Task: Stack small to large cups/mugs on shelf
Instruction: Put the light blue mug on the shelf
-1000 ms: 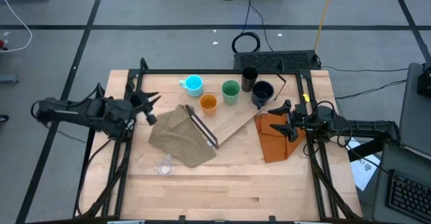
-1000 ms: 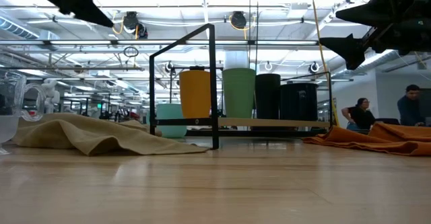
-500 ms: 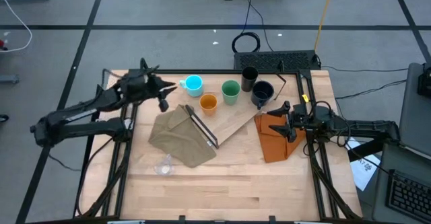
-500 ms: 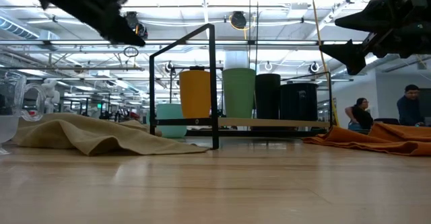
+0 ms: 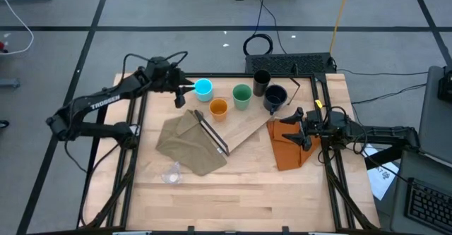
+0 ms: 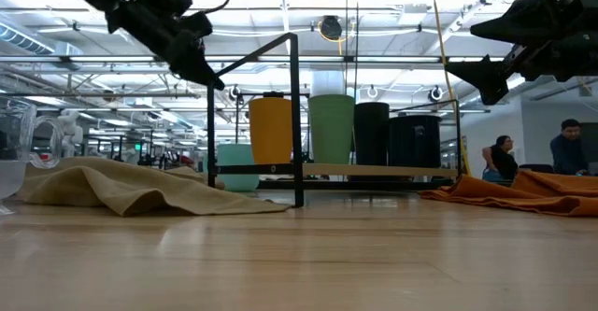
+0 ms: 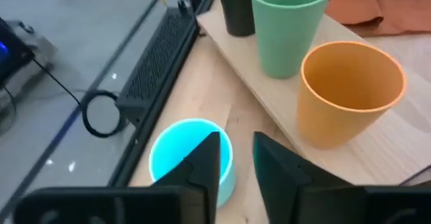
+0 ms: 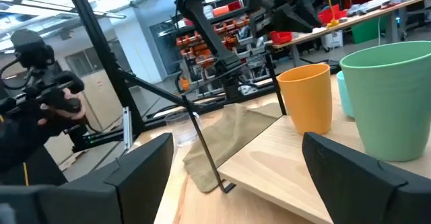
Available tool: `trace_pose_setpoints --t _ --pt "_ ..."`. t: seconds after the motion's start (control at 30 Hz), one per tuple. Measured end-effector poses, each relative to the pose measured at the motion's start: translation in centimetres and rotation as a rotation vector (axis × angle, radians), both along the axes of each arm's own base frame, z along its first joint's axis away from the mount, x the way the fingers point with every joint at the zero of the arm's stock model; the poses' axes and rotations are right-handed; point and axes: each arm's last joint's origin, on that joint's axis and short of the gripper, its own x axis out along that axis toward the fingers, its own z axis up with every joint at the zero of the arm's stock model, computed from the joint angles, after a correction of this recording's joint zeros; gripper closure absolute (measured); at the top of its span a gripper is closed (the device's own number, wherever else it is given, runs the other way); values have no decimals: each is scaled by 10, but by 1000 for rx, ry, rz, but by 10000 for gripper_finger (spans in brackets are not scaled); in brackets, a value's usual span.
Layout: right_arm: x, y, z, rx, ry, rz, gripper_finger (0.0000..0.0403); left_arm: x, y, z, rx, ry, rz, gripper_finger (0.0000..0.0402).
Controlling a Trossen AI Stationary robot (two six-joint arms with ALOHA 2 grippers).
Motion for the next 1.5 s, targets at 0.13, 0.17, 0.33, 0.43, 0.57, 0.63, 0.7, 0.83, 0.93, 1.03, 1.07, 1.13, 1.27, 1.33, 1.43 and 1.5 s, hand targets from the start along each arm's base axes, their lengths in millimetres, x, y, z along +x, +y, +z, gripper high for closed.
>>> trace_pose_setpoints --t 0.13,0.17,0.33,0.43,0.57,0.63,0.7,0.83,0.93,1.03,1.07,1.13,1.27,1.33,1.43,1.5 --pt "0 0 0 0 2 3 80 5 6 8 -48 71 46 243" --pt "0 0 0 0 2 3 80 5 8 9 -60 99 82 222" --pt "0 0 0 -7 3 2 80 10 11 6 -95 215 75 136" --pt "0 0 -1 -11 5 2 80 18 10 4 -97 231 43 118" --pt "0 0 -1 -11 6 2 80 25 12 -2 -67 271 3 121" --pt "0 0 -1 -11 6 2 80 26 14 -6 -43 305 -8 132" --pt "0 0 -1 -11 6 2 80 27 16 -9 -14 331 -23 147" --pt "0 0 -1 -11 6 2 80 26 18 -12 13 378 -23 176" --pt "0 0 -1 -11 6 2 80 21 18 -15 23 451 3 192" --pt "0 0 -1 -11 8 2 80 14 23 -17 24 500 64 203" --pt "0 0 -1 -13 12 2 80 12 26 -17 21 500 78 205" --pt "0 0 -2 -18 18 1 80 10 29 -16 17 490 89 208" --pt "0 0 -2 -19 22 2 80 13 37 -20 20 464 95 208" --pt "0 0 -2 -17 22 2 80 15 40 -25 3 461 86 210" --pt "0 0 -2 -16 22 2 80 19 46 -38 -32 479 48 210" --pt "0 0 -2 -13 22 2 80 21 48 -46 -31 525 42 211"
